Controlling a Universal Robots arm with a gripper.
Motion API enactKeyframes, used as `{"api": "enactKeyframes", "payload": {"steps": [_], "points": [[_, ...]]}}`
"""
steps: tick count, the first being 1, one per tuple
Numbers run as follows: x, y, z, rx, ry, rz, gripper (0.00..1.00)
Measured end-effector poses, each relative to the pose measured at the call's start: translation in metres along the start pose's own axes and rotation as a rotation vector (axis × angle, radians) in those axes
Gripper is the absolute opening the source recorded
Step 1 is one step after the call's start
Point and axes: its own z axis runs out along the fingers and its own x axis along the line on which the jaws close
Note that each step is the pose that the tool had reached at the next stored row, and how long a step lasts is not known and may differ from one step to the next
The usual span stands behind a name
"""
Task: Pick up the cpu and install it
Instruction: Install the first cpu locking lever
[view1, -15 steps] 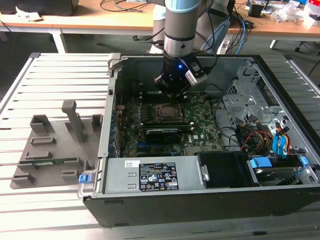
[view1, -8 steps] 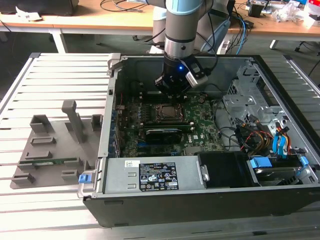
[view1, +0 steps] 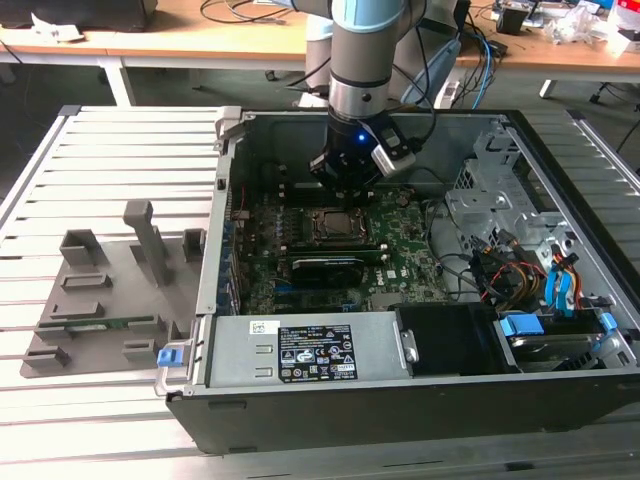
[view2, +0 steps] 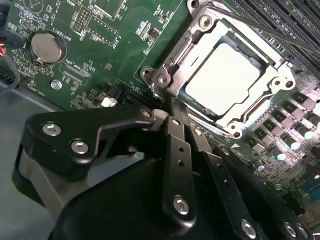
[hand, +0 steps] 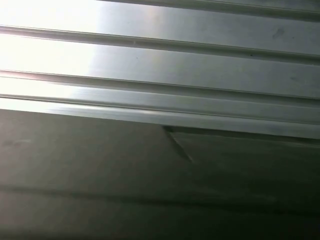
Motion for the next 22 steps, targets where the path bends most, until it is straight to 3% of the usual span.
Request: {"api": "enactKeyframes", "payload": {"steps": [2,6,15,18,22], "points": [[-0.0001,-0.0002,-0.0068,0.0007,0.0002,0.0,0.11],[0.0005,-0.0069,-0.007,0.0018,0.0004,0.0,0.11],[0.0038,-0.0459,-0.0059,0.0097,0.0011,0.0,0.11],[0.0045,-0.0538,-0.0062,0.0185,0.0018,0.0,0.11],[0.004,-0.0544,-0.0313,0.0208,0.002,-0.001,0.11]]}}
